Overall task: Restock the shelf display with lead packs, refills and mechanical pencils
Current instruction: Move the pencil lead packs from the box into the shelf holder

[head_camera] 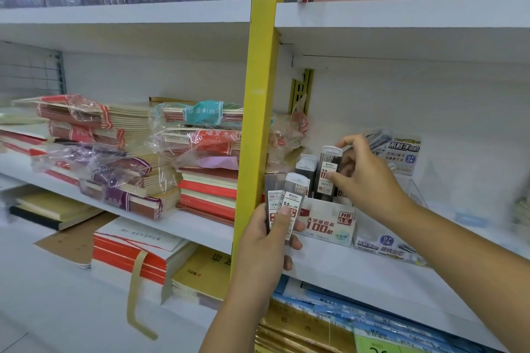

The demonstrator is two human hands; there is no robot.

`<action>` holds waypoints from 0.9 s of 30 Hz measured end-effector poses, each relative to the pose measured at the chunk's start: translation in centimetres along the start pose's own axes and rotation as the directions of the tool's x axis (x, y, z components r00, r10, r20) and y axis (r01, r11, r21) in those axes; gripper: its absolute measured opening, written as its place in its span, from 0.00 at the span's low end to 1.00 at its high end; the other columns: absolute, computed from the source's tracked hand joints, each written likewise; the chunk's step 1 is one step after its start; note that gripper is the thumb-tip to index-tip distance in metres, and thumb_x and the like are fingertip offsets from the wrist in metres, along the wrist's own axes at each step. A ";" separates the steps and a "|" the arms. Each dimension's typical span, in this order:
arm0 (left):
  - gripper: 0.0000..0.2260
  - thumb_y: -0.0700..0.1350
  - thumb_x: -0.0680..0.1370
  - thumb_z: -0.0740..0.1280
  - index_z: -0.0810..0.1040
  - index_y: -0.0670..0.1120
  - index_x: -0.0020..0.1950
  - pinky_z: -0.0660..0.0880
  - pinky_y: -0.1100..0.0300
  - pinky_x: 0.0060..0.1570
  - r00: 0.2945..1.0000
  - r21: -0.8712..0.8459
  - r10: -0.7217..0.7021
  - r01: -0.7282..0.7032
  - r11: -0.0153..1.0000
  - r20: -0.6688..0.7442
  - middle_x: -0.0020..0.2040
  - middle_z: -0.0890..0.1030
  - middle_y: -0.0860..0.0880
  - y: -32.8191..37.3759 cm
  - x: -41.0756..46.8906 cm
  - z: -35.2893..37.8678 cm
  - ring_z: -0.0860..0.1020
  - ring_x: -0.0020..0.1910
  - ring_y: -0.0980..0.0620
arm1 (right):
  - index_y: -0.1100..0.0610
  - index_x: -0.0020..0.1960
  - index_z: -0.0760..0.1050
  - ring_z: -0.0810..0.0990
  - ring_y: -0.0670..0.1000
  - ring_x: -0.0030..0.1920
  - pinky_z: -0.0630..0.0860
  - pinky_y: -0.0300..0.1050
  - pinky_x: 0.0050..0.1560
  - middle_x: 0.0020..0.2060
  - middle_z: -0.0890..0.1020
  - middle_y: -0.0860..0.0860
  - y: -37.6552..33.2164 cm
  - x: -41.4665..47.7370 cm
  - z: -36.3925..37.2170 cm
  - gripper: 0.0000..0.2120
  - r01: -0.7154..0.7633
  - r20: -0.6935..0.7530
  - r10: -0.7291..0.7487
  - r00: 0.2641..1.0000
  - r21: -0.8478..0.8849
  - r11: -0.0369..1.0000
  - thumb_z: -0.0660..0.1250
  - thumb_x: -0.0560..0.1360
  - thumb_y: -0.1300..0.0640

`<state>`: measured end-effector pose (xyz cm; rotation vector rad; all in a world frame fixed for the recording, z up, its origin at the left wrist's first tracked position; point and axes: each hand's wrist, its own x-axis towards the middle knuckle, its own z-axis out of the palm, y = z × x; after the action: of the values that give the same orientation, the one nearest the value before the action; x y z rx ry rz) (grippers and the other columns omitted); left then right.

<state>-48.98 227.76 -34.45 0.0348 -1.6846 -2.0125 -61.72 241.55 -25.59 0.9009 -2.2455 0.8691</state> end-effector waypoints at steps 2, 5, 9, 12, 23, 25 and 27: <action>0.08 0.57 0.82 0.61 0.79 0.65 0.48 0.73 0.63 0.31 1.000 -0.006 0.001 -0.001 1.000 -0.001 0.44 0.85 0.52 0.1 0.0 0.1 0.78 0.35 0.58 | 0.44 0.55 0.65 0.75 0.45 0.45 0.73 0.43 0.42 0.42 0.75 0.41 0.6 0.0 0.3 0.22 0.005 -0.012 -0.006 1.000 -0.122 0.992 0.75 0.70 0.53; 0.08 0.56 0.82 0.61 0.79 0.66 0.47 0.74 0.63 0.30 1.000 -0.003 -0.001 0.001 1.000 -0.003 0.44 0.85 0.52 0.1 -0.1 0.1 0.78 0.35 0.58 | 0.49 0.53 0.73 0.69 0.48 0.55 0.66 0.41 0.49 0.48 0.71 0.44 1.3 0.0 0.8 0.17 0.034 -0.060 -0.060 0.996 -0.353 0.935 0.75 0.69 0.48; 0.08 0.56 0.81 0.62 0.79 0.67 0.47 0.74 0.63 0.31 1.000 0.007 -0.007 0.007 1.000 -0.007 0.44 0.85 0.53 0.2 -0.1 0.1 0.79 0.35 0.58 | 0.50 0.54 0.76 0.67 0.49 0.57 0.62 0.41 0.51 0.51 0.72 0.47 1.5 -0.1 0.8 0.17 0.021 -0.056 -0.048 0.997 -0.412 0.911 0.74 0.69 0.46; 0.06 0.57 0.81 0.63 0.79 0.67 0.49 0.74 0.63 0.31 1.000 0.020 -0.011 0.011 1.000 -0.008 0.45 0.86 0.53 0.3 -0.3 0.0 0.80 0.35 0.58 | 0.50 0.57 0.77 0.67 0.49 0.56 0.64 0.41 0.51 0.49 0.71 0.46 0.6 -0.6 0.2 0.13 0.027 -0.085 -0.069 0.994 -0.422 0.906 0.71 0.73 0.48; 0.06 0.56 0.81 0.64 0.80 0.64 0.52 0.74 0.63 0.31 0.999 0.025 -0.010 0.009 1.000 0.042 0.47 0.86 0.53 1.0 -1.2 0.6 0.81 0.38 0.56 | 0.48 0.52 0.76 0.82 0.44 0.35 0.76 0.35 0.34 0.40 0.85 0.47 -4.7 -5.1 -1.7 0.06 -0.201 0.235 0.088 0.968 0.516 0.833 0.68 0.76 0.56; 0.08 0.53 0.83 0.61 0.79 0.60 0.53 0.74 0.63 0.31 0.999 0.011 -0.037 0.037 0.999 0.009 0.46 0.86 0.52 0.9 -1.0 0.4 0.81 0.38 0.56 | 0.49 0.50 0.74 0.82 0.43 0.36 0.76 0.36 0.33 0.40 0.85 0.46 -4.2 -4.1 -2.7 0.04 -0.198 0.090 0.178 0.980 0.540 0.818 0.67 0.77 0.56; 0.09 0.51 0.84 0.58 0.78 0.57 0.54 0.74 0.63 0.30 0.998 0.016 -0.053 0.053 0.998 -0.018 0.45 0.85 0.51 0.8 -0.7 0.0 0.81 0.37 0.57 | 0.47 0.48 0.72 0.82 0.41 0.37 0.75 0.36 0.34 0.41 0.84 0.47 -3.6 -2.6 -3.7 0.05 -0.128 -0.072 0.190 0.979 0.507 0.852 0.66 0.77 0.56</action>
<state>-48.07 227.99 -33.95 0.1030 -1.7059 -2.0310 -56.49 243.23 -23.75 0.8556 -2.0394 1.5930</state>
